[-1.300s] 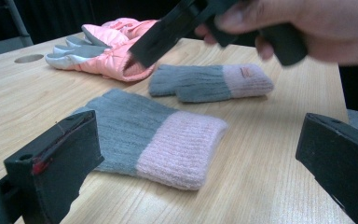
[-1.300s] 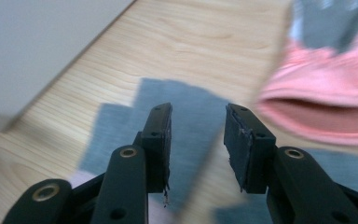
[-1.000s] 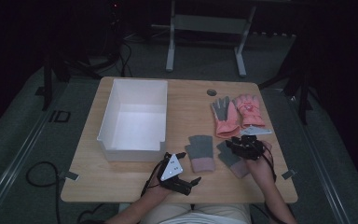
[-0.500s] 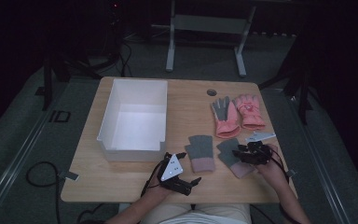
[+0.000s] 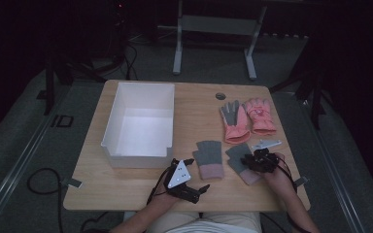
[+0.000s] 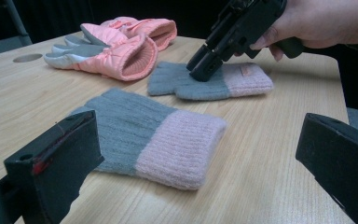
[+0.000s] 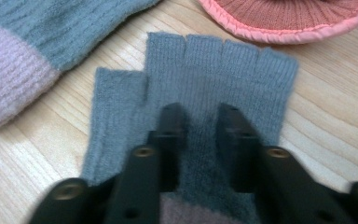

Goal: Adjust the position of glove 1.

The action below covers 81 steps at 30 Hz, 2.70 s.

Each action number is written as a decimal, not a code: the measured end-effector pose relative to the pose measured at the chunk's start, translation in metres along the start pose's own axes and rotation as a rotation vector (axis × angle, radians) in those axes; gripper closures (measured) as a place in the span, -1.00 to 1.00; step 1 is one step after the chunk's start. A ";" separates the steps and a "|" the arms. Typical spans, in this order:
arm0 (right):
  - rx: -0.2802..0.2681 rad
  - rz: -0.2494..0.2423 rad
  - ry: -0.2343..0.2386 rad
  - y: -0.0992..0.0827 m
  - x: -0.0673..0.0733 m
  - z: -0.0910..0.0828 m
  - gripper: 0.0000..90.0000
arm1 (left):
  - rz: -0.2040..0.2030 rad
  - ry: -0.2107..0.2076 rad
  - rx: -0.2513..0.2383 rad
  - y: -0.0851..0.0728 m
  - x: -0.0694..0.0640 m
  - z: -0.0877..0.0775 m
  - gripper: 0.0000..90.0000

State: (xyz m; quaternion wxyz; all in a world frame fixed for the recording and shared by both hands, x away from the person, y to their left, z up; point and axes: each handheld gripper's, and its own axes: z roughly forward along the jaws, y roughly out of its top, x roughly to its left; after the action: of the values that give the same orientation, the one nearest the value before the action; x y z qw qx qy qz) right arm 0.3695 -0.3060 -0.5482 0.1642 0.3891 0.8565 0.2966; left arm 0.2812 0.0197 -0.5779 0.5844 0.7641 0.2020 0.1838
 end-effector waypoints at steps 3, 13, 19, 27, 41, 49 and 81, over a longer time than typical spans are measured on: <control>0.010 0.011 -0.029 0.002 0.005 0.000 0.84 | -0.001 0.001 0.001 0.000 0.000 0.000 -1.00; -0.115 0.150 -0.126 0.009 0.012 -0.058 0.88 | 0.005 0.003 -0.001 0.000 0.000 0.000 -1.00; -0.175 0.276 -0.206 0.000 0.014 -0.084 0.88 | 0.008 0.006 0.000 0.000 -0.001 0.000 -1.00; -0.140 0.351 -0.281 -0.013 0.007 -0.082 0.88 | 0.009 0.006 0.000 0.000 -0.001 0.000 -1.00; -0.072 0.422 -0.320 -0.027 -0.014 -0.036 0.87 | 0.010 0.005 -0.001 0.000 -0.001 0.000 -1.00; -0.045 0.413 -0.315 -0.034 -0.018 -0.026 0.79 | 0.011 0.003 0.001 0.000 -0.001 0.000 -1.00; 0.038 0.175 -0.174 -0.033 -0.041 -0.032 0.58 | 0.008 0.005 0.001 0.000 -0.001 0.000 -1.00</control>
State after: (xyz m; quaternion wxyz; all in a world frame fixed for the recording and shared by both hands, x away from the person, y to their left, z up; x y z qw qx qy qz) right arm 0.3609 -0.3666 -0.5426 0.2039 0.4897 0.8072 0.2587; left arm 0.2803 0.0193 -0.5779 0.5829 0.7646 0.2007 0.1882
